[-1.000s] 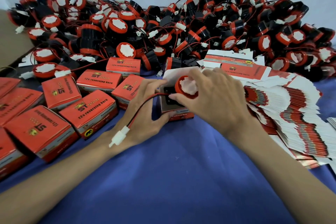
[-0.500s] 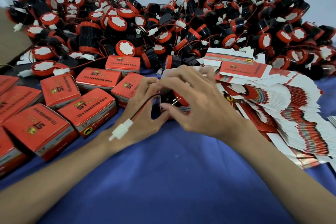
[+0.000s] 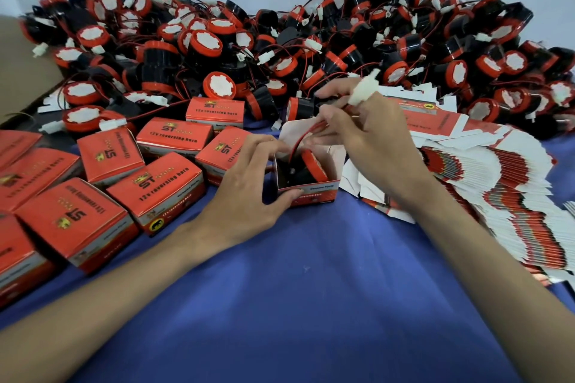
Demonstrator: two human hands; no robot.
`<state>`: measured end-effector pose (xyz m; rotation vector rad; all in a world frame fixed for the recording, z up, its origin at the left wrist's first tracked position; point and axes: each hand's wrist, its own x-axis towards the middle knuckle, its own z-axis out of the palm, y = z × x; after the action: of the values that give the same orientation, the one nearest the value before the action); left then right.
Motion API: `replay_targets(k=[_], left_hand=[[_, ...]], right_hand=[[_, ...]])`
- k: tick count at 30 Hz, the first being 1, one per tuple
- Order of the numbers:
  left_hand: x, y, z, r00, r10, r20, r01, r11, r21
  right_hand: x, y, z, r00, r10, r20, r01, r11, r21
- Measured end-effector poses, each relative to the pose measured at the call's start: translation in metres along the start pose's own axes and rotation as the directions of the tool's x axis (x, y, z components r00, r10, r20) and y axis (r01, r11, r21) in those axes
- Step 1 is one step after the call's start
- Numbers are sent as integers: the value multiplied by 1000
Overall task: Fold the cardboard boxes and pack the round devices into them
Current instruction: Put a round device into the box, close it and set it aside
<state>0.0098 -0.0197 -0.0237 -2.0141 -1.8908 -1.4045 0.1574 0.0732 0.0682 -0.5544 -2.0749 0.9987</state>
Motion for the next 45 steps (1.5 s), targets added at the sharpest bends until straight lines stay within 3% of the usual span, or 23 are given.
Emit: replay_targets(k=[5, 8, 12, 18, 22, 27, 31, 36, 40, 45], left_hand=[[-1, -3, 1, 999, 16, -38, -18, 998, -56], [-1, -3, 1, 996, 80, -48, -81, 997, -20], [0, -2, -1, 995, 96, 38, -98, 993, 68], [1, 1, -1, 996, 86, 23, -88, 989, 116], [0, -1, 2, 995, 100, 4, -100, 990, 103], [-1, -2, 2, 995, 99, 18, -100, 990, 103], [-1, -1, 1, 994, 106, 40, -111, 981, 159], [-1, 3, 1, 994, 90, 61, -99, 982, 160], [-1, 2, 1, 995, 84, 63, -91, 988, 124], [-1, -1, 2, 992, 96, 87, -106, 987, 118]], right_hand=[[1, 15, 0, 984, -175, -24, 154, 917, -367], [1, 25, 1, 992, -121, 31, 119, 834, -539], [0, 32, -1, 985, -82, 148, 161, 733, -661], [-2, 25, 1, 940, -149, 307, 337, 555, -761], [-4, 28, 6, 949, -97, 300, 304, 533, -790], [-7, 23, 9, 975, -66, 212, 219, 432, -875], [-4, 23, 6, 978, -9, 210, 182, 540, -822], [-7, 34, 10, 968, 56, 246, 178, 538, -824], [-4, 34, 10, 969, 87, 232, 130, 619, -774], [-2, 32, 6, 971, 76, 228, 154, 532, -833]])
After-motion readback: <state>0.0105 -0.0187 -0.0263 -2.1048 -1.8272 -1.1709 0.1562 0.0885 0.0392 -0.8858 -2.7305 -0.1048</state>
